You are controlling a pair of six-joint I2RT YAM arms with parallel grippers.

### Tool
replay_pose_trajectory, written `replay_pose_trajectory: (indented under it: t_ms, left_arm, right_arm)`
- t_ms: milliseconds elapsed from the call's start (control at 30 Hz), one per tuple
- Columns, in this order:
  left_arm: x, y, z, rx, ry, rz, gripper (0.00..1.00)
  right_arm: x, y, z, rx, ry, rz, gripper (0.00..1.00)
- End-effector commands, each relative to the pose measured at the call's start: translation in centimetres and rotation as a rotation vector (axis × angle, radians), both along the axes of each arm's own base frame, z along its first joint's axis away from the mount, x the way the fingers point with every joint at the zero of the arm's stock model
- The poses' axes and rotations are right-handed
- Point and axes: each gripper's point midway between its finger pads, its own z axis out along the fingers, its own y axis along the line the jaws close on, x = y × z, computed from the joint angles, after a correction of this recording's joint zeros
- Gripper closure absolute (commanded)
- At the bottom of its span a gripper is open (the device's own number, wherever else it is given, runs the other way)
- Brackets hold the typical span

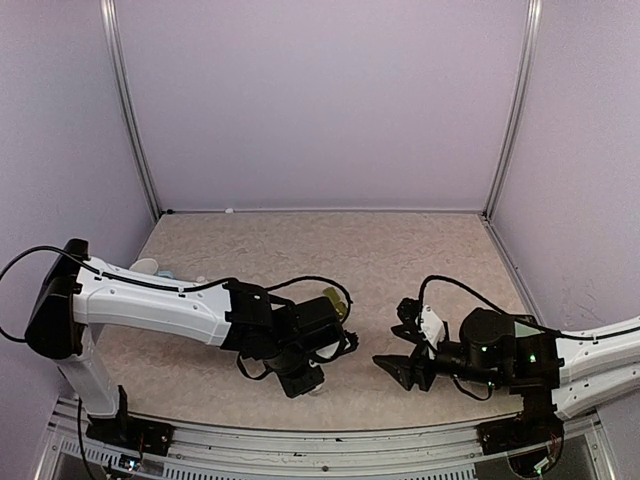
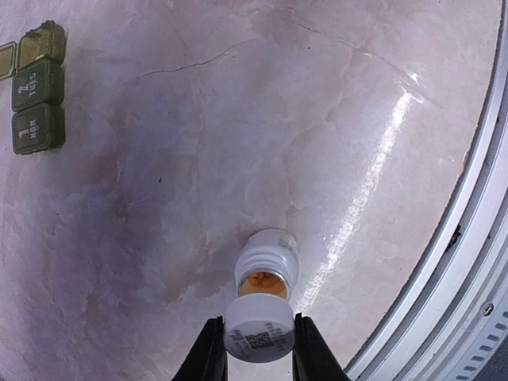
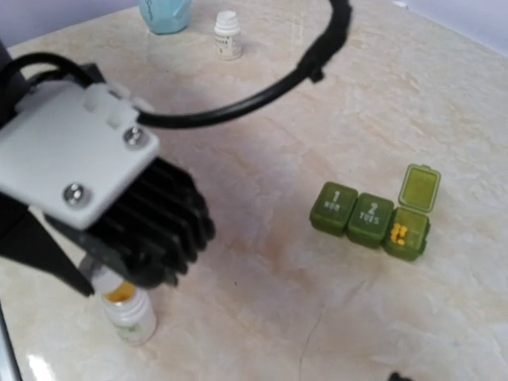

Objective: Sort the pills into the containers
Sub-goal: Close the lid of the pill bottle.

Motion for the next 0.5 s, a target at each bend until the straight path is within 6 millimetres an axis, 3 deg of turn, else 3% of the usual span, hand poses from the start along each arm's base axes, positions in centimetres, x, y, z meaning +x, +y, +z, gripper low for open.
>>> replay_pose_trajectory:
  t_ms: [0, 467]
  left_arm:
    - [0.56, 0.11, 0.23, 0.039, -0.028, -0.006, 0.77]
    - [0.8, -0.29, -0.58, 0.063, -0.019, -0.025, 0.78]
  right_arm:
    - [0.08, -0.65, -0.98, -0.03, 0.016, -0.013, 0.29]
    - [-0.15, -0.25, -0.32, -0.02, 0.005, 0.012, 0.29]
